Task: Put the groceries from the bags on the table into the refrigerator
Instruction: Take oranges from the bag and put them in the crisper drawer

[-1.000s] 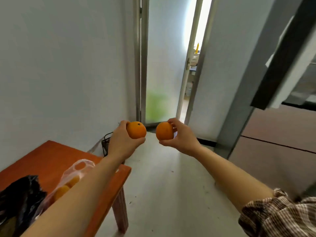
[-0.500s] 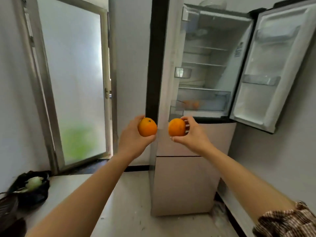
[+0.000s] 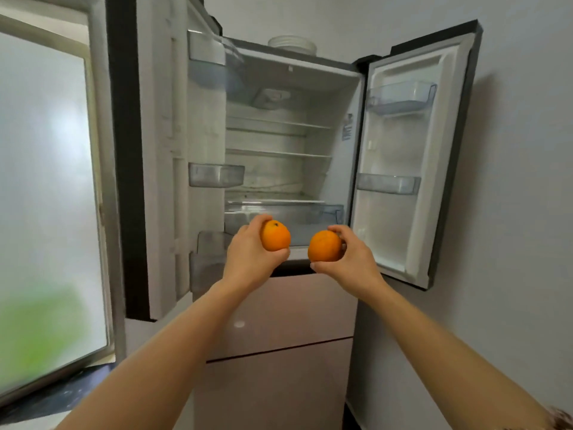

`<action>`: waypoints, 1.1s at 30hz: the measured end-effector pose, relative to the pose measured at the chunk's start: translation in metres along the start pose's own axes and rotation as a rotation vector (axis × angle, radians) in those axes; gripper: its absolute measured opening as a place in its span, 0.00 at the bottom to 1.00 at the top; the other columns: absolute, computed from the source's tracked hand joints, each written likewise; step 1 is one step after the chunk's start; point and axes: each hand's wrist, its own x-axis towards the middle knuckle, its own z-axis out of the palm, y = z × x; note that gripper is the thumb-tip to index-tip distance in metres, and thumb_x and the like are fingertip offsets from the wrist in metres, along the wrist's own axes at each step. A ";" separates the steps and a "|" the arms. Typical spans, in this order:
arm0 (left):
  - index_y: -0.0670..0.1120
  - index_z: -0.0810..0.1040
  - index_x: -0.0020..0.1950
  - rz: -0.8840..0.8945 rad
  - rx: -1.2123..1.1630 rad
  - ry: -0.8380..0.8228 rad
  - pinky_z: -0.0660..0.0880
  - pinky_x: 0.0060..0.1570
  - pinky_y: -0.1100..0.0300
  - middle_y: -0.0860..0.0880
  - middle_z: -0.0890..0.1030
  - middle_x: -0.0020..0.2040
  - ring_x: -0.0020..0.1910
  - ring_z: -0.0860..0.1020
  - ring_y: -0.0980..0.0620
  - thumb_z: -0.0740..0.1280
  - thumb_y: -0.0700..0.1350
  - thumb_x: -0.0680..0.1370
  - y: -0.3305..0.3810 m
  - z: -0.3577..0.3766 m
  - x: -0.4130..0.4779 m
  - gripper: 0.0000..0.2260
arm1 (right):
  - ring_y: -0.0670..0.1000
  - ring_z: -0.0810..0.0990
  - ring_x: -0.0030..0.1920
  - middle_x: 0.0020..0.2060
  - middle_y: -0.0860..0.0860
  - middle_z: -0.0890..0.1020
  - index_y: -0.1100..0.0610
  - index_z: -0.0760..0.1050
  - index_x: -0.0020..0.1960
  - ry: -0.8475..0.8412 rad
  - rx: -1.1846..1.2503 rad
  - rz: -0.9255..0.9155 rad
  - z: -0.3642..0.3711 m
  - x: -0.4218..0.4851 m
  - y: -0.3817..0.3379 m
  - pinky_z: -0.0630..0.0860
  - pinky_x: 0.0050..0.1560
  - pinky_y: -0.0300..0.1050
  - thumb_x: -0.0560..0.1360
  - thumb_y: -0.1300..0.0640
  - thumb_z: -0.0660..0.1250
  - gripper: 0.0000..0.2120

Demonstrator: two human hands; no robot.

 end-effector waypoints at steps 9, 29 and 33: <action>0.55 0.69 0.63 -0.016 -0.071 0.080 0.75 0.51 0.51 0.47 0.74 0.58 0.50 0.75 0.49 0.75 0.47 0.66 -0.055 0.088 0.147 0.28 | 0.49 0.75 0.47 0.53 0.48 0.70 0.49 0.64 0.58 0.009 -0.003 0.007 0.017 0.161 0.071 0.70 0.36 0.35 0.62 0.60 0.80 0.33; 0.48 0.79 0.49 -0.177 0.210 -0.195 0.72 0.39 0.57 0.49 0.80 0.44 0.44 0.77 0.50 0.76 0.51 0.64 -0.151 0.212 0.414 0.17 | 0.52 0.78 0.47 0.49 0.53 0.79 0.59 0.77 0.58 -0.199 -0.138 0.190 0.087 0.470 0.210 0.73 0.40 0.41 0.60 0.54 0.79 0.28; 0.47 0.79 0.35 -0.247 0.396 -0.426 0.69 0.32 0.60 0.50 0.76 0.32 0.35 0.75 0.51 0.74 0.56 0.61 -0.171 0.236 0.443 0.14 | 0.48 0.74 0.35 0.32 0.50 0.76 0.59 0.81 0.41 -0.426 -0.353 0.226 0.093 0.505 0.230 0.70 0.35 0.42 0.60 0.50 0.78 0.16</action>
